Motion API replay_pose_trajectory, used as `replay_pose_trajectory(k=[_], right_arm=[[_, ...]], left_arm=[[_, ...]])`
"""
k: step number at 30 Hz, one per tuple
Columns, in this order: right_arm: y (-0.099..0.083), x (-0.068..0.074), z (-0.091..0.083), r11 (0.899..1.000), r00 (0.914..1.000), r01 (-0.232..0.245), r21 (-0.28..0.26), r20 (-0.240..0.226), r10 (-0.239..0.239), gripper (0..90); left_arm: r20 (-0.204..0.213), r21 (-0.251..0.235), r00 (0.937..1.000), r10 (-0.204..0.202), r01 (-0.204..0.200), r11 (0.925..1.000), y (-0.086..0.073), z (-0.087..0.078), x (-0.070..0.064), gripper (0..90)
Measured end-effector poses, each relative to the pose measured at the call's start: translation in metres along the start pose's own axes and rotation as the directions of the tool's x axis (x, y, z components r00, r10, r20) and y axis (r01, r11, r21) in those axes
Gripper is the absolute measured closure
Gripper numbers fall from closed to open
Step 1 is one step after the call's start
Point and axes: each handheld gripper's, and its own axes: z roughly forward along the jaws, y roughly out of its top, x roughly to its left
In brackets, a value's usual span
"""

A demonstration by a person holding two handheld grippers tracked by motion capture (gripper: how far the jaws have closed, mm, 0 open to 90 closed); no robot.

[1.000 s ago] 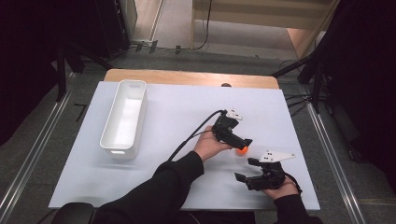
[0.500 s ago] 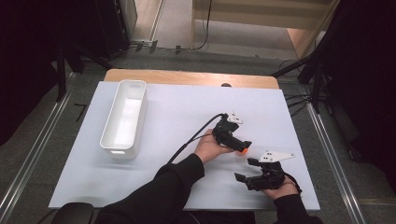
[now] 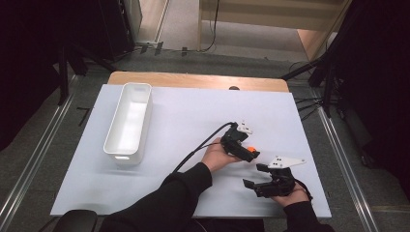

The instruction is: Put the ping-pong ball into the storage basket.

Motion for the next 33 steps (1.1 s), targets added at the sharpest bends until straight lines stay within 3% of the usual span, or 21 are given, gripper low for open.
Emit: replay_pose_trajectory(k=[10, 22, 33], right_arm=[[0.0, 0.0, -0.001, 1.0, 1.0, 0.006, -0.007, 0.001, -0.006, 13.8], [0.001, 0.001, -0.002, 1.0, 0.9998, 0.018, -0.018, 0.002, -0.018, 13.7], [0.0, 0.001, -0.001, 1.0, 0.9999, 0.012, -0.012, -0.004, -0.012, 13.7]], left_arm=[[0.002, -0.004, 1.0, 0.006, -0.006, 1.0, -0.008, 0.003, -0.002, 16.0], [0.017, 0.004, 0.9981, 0.06, -0.06, 0.9982, -0.013, 0.005, -0.005, 32.8], [0.007, 0.004, 0.9947, 0.102, -0.102, 0.9947, -0.014, 0.006, -0.009, 48.1]])
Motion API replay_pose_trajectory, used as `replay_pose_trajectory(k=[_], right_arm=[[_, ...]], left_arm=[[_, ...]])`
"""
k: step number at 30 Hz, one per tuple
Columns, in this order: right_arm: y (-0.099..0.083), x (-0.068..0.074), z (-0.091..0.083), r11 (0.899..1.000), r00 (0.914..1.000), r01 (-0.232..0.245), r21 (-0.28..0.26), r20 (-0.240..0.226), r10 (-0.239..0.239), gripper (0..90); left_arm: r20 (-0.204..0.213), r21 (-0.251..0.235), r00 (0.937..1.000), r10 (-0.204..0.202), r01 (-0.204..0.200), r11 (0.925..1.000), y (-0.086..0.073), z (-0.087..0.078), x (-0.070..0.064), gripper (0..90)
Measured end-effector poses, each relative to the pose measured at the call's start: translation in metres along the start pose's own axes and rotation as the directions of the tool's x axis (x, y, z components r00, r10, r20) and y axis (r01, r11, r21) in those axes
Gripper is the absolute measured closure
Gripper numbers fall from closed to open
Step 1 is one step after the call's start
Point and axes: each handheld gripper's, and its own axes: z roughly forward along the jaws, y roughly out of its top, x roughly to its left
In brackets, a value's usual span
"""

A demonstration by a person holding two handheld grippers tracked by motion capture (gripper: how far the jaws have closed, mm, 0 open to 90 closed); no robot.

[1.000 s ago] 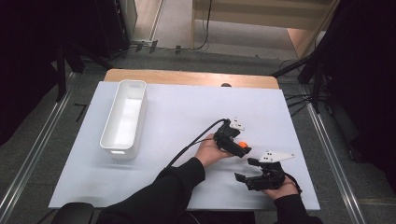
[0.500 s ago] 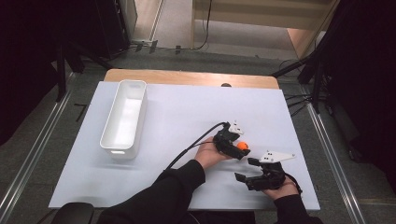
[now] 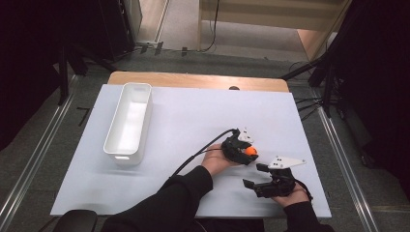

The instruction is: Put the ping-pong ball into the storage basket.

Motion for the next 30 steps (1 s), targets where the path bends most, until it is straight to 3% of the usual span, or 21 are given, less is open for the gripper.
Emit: replay_pose_trajectory(k=[16, 24, 30], right_arm=[[0.0, 0.001, 0.001, 1.0, 1.0, 0.003, 0.013, -0.006, -0.003, 14.0], [0.0, 0.001, 0.001, 1.0, 0.9999, 0.009, 0.009, -0.011, -0.009, 15.9], [0.0, 0.001, 0.001, 1.0, 0.9999, 0.007, 0.015, -0.011, -0.007, 15.9]], left_arm=[[0.002, 0.003, 1.0, 0.0, 0.0, 1.0, 0.001, -0.002, 0.0, 51.1], [0.016, -0.014, 0.9992, -0.037, 0.037, 0.9992, 0.004, -0.009, 0.005, 51.1], [0.02, -0.013, 0.999, -0.041, 0.041, 0.9991, 0.007, -0.014, 0.006, 51.1]])
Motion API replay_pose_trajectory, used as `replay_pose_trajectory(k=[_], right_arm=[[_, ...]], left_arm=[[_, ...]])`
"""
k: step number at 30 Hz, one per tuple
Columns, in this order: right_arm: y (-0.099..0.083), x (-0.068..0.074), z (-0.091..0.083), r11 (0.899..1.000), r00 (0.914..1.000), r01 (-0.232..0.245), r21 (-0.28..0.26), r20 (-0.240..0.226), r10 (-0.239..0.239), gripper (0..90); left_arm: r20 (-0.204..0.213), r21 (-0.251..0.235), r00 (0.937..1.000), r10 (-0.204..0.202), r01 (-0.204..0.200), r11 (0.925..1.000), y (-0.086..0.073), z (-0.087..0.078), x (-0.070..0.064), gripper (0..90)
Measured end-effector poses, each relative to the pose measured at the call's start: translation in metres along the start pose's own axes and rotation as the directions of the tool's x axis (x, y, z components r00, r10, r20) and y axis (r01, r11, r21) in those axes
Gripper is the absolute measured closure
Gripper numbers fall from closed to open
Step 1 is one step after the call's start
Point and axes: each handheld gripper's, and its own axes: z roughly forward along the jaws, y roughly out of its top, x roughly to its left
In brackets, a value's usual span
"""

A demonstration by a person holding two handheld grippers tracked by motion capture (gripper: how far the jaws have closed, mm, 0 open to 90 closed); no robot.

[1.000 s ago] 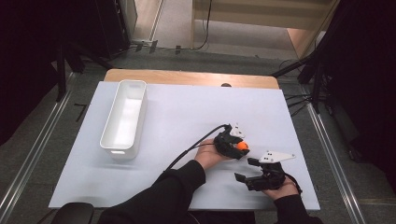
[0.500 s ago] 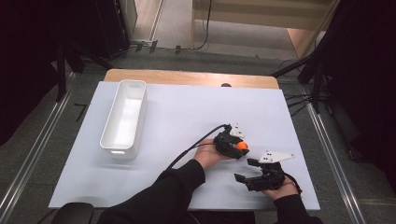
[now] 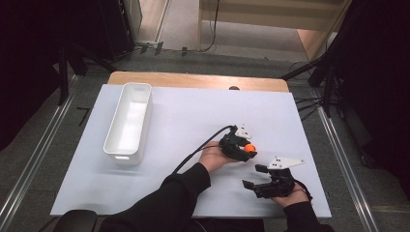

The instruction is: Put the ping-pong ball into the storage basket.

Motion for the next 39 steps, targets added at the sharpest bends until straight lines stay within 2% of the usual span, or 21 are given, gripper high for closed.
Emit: replay_pose_trajectory(k=[3, 8, 11, 18, 24, 33, 37, 39], right_arm=[[0.0, 0.0, -0.001, 1.0, 1.0, -0.002, -0.006, 0.006, 0.002, 15.9], [0.0, 0.0, 0.0, 1.0, 1.0, -0.001, -0.004, 0.006, 0.001, 15.9], [0.0, 0.0, 0.0, 1.0, 1.0, -0.002, -0.002, 0.007, 0.002, 16.0], [0.0, -0.001, 0.001, 1.0, 1.0, -0.002, 0.001, 0.009, 0.002, 16.0], [0.0, -0.001, 0.001, 1.0, 0.9999, -0.007, 0.001, 0.008, 0.007, 16.0], [0.0, -0.002, 0.001, 1.0, 1.0, -0.007, 0.0, 0.007, 0.007, 16.0], [0.0, -0.003, 0.001, 1.0, 1.0, -0.005, 0.0, 0.008, 0.005, 15.9], [0.0, -0.003, 0.001, 1.0, 0.9999, -0.006, 0.001, 0.009, 0.006, 16.0]], left_arm=[[0.006, -0.008, 0.9998, -0.019, 0.019, 0.9998, 0.002, -0.003, 0.001, 51.1], [0.038, -0.01, 0.999, -0.022, 0.022, 0.9997, 0.006, -0.013, 0.003, 51.1], [0.042, -0.002, 0.999, -0.017, 0.018, 0.9998, 0.008, -0.017, 0.002, 51.1], [0.056, -0.002, 0.9979, -0.034, 0.034, 0.9994, 0.01, -0.021, 0.0, 51.1], [0.056, 0.014, 0.9974, -0.045, 0.045, 0.9989, 0.011, -0.027, 0.0, 51.1], [0.061, -0.002, 0.996, -0.065, 0.065, 0.9979, 0.01, -0.041, 0.002, 51.1], [0.041, 0.011, 0.9981, -0.045, 0.045, 0.9989, 0.011, -0.049, 0.002, 51.1], [0.037, 0.011, 0.9979, -0.053, 0.053, 0.9986, 0.01, -0.053, 0.002, 51.1]])
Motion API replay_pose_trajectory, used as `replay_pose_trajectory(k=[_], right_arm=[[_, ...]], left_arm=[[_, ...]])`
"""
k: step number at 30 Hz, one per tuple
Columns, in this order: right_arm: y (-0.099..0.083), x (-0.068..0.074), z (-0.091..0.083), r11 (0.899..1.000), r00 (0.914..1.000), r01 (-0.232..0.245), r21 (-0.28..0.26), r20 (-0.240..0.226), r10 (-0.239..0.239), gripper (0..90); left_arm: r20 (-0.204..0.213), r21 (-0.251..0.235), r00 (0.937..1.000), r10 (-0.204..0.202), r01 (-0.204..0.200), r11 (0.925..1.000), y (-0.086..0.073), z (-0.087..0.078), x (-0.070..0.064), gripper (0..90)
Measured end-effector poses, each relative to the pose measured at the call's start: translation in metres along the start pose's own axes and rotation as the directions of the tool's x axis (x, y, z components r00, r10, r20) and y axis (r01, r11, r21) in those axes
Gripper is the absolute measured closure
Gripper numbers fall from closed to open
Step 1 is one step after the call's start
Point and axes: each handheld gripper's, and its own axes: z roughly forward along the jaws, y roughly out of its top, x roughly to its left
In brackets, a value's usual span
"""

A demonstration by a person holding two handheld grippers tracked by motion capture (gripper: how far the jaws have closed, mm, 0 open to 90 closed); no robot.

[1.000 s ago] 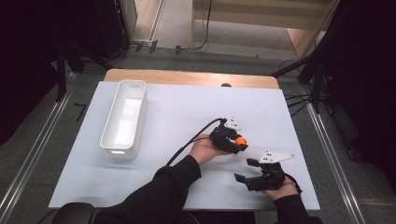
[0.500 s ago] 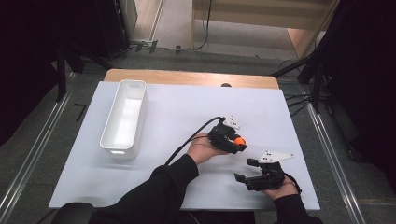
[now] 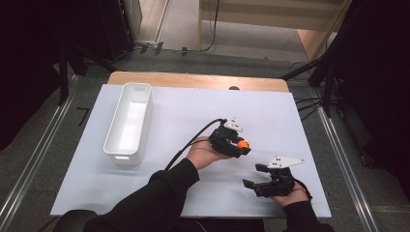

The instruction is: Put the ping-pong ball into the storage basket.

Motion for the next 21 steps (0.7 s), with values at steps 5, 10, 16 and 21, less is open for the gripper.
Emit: replay_pose_trajectory(k=[5, 10, 16, 21], right_arm=[[0.0, 0.0, 0.0, 1.0, 1.0, -0.002, 0.0, 0.002, 0.002, 15.9], [0.0, -0.001, 0.0, 1.0, 1.0, 0.0, 0.001, 0.009, 0.0, 15.9], [0.0, -0.001, 0.001, 1.0, 0.9999, -0.006, 0.003, 0.011, 0.006, 15.9], [0.0, 0.0, 0.0, 1.0, 0.9999, -0.003, 0.003, 0.013, 0.003, 15.9]], left_arm=[[-0.007, 0.002, 1.0, 0.003, -0.003, 1.0, -0.003, -0.01, -0.001, 51.1], [-0.009, 0.009, 0.9999, 0.008, -0.008, 0.9999, -0.006, -0.021, -0.001, 51.1], [0.001, -0.009, 0.9999, -0.015, 0.015, 0.9999, -0.01, -0.035, 0.001, 51.1], [-0.01, -0.014, 0.9998, -0.019, 0.019, 0.9997, -0.009, -0.041, 0.003, 51.0]])
